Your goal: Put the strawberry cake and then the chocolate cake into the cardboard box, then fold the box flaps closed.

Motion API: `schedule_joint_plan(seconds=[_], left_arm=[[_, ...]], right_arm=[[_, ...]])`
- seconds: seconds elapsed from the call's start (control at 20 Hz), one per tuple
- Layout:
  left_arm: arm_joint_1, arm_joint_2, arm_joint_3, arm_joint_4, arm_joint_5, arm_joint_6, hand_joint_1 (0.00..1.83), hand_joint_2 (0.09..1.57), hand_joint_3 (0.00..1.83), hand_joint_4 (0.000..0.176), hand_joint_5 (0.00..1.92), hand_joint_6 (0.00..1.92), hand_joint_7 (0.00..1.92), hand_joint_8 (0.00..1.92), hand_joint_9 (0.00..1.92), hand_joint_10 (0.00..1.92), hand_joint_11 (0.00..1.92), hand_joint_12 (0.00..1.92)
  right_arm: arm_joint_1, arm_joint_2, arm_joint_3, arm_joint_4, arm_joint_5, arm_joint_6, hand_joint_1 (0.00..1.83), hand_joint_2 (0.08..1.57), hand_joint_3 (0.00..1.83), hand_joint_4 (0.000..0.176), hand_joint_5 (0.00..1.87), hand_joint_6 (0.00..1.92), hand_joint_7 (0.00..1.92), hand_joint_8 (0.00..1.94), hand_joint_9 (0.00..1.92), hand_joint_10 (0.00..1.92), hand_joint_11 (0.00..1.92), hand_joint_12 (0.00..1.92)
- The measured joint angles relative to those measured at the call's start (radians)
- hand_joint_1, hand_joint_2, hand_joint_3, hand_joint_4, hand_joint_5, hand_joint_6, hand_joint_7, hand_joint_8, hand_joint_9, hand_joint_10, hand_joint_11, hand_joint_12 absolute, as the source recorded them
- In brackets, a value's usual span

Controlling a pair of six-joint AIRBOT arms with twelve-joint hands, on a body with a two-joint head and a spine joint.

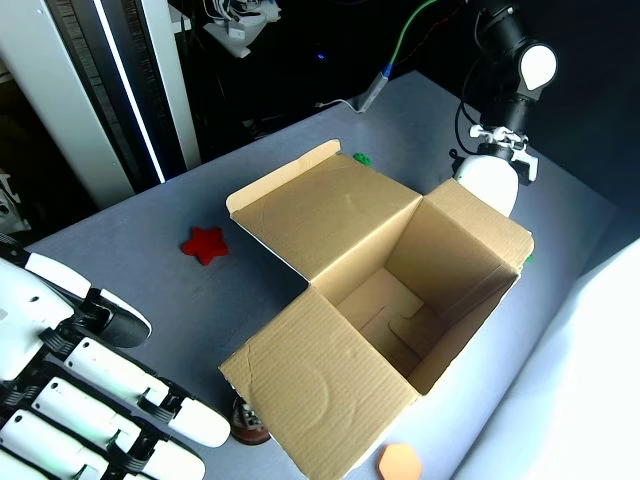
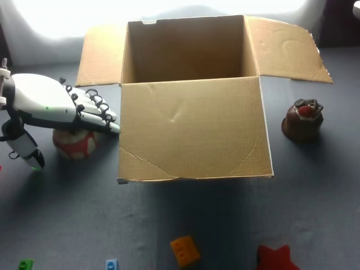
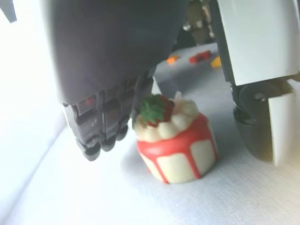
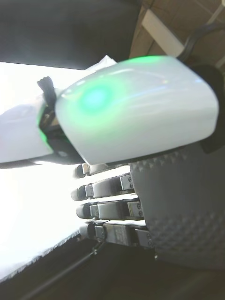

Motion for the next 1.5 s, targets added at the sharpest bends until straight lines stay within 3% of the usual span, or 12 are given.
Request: schedule_joint_plan(seconds=[0.15, 0.25, 0.35, 0.4, 0.45, 0.55, 0.6, 0.65, 0.85, 1.2, 1.3, 1.5], left_arm=[[0.001, -0.002, 0.0, -0.01, 0.001, 0.005, 1.28, 0.94, 0.0, 0.062, 0.35, 0.05, 0.37, 0.06, 0.41, 0.16, 0.0, 1.38], [0.001, -0.003, 0.0, -0.045, 0.002, 0.018, 1.26, 0.97, 0.0, 0.048, 0.51, 0.03, 0.52, 0.07, 0.29, 0.85, 0.07, 1.57], [0.001, -0.004, 0.0, -0.067, 0.003, 0.019, 1.29, 1.02, 0.0, 0.054, 0.51, 0.31, 0.2, 0.97, 0.18, 1.37, 0.13, 1.65], [0.001, -0.004, 0.0, -0.069, 0.002, 0.018, 1.3, 1.05, 0.0, 0.044, 0.4, 0.7, 0.12, 1.28, 0.17, 1.54, 0.2, 1.68], [0.001, -0.004, -0.001, -0.069, 0.002, 0.018, 1.35, 1.06, 0.0, 0.031, 0.37, 0.92, 0.15, 1.41, 0.23, 1.6, 0.26, 1.73], [0.001, -0.005, -0.003, -0.068, 0.002, 0.018, 1.38, 1.1, 0.01, 0.019, 0.32, 1.18, 0.17, 1.54, 0.31, 1.65, 0.33, 1.79], [0.001, -0.005, -0.003, -0.068, 0.002, 0.018, 1.55, 1.16, 0.02, 0.003, 0.32, 1.3, 0.22, 1.57, 0.58, 1.57, 0.38, 1.79], [0.002, -0.005, -0.003, -0.055, 0.001, 0.019, 1.47, 1.26, 0.01, 0.0, 0.31, 1.38, 0.43, 1.65, 0.62, 1.64, 0.41, 1.81], [0.013, -0.002, -0.01, -0.031, 0.003, 0.022, 1.45, 1.29, 0.0, 0.007, 0.23, 1.68, 0.48, 1.68, 0.63, 1.67, 0.42, 1.82], [0.014, 0.051, -0.047, -0.004, -0.013, -0.004, 1.44, 1.3, 0.0, 0.0, 0.21, 1.77, 0.49, 1.69, 0.6, 1.68, 0.36, 1.88], [0.005, 0.074, -0.065, -0.004, -0.02, -0.008, 1.44, 1.29, 0.0, 0.0, 0.21, 1.73, 0.5, 1.66, 0.61, 1.68, 0.33, 1.86], [-0.037, 0.108, -0.069, 0.009, -0.045, -0.035, 1.44, 1.29, 0.0, 0.0, 0.23, 1.67, 0.51, 1.65, 0.6, 1.68, 0.32, 1.85]], right_arm=[[0.0, 0.0, 0.0, 0.001, 0.0, 0.0, 1.05, 1.02, 0.01, 0.021, 0.0, 0.0, 0.02, 0.0, 0.0, 0.0, 0.0, 0.0], [0.0, 0.0, 0.004, 0.017, -0.001, 0.0, 1.07, 1.01, 0.0, 0.027, 0.0, 0.0, 0.02, 0.0, 0.0, 0.0, 0.0, 0.0], [0.0, 0.0, 0.01, 0.024, -0.004, 0.0, 1.07, 1.01, 0.0, 0.024, 0.0, 0.0, 0.02, 0.0, 0.0, 0.0, 0.0, 0.0], [0.0, 0.0, 0.01, 0.026, -0.006, 0.0, 1.07, 1.01, 0.0, 0.021, 0.01, 0.0, 0.02, 0.0, 0.0, 0.0, 0.0, 0.0], [0.0, 0.0, 0.01, 0.027, -0.009, 0.0, 1.07, 1.01, 0.0, 0.02, 0.0, 0.0, 0.02, 0.0, 0.0, 0.0, 0.0, 0.0], [0.0, 0.0, 0.01, 0.026, -0.016, 0.0, 1.06, 1.02, 0.01, 0.024, 0.0, 0.0, 0.03, 0.0, 0.0, 0.0, 0.0, 0.0], [0.0, 0.0, 0.01, 0.026, -0.021, 0.0, 1.05, 1.03, 0.01, 0.02, 0.0, 0.0, 0.02, 0.0, 0.0, 0.0, 0.0, 0.0], [0.0, 0.0, 0.01, 0.026, -0.025, 0.0, 1.07, 1.02, 0.01, 0.016, 0.0, 0.0, 0.04, 0.01, 0.0, 0.0, 0.0, 0.0], [-0.001, 0.0, 0.013, 0.026, -0.027, 0.0, 1.05, 1.03, 0.01, 0.021, 0.0, 0.0, 0.04, 0.0, 0.0, 0.0, 0.0, 0.0], [-0.009, 0.0, 0.03, 0.071, -0.03, -0.003, 1.02, 1.04, 0.01, 0.02, 0.01, 0.0, 0.05, 0.01, 0.0, 0.0, 0.0, 0.0], [-0.009, -0.001, 0.03, 0.07, -0.032, -0.003, 1.07, 1.02, 0.0, 0.009, 0.02, 0.01, 0.07, 0.01, 0.01, 0.0, 0.0, 0.0], [-0.009, -0.001, 0.03, 0.069, -0.034, -0.008, 1.05, 1.04, 0.01, 0.019, 0.02, 0.01, 0.06, 0.01, 0.01, 0.0, 0.0, 0.0]])
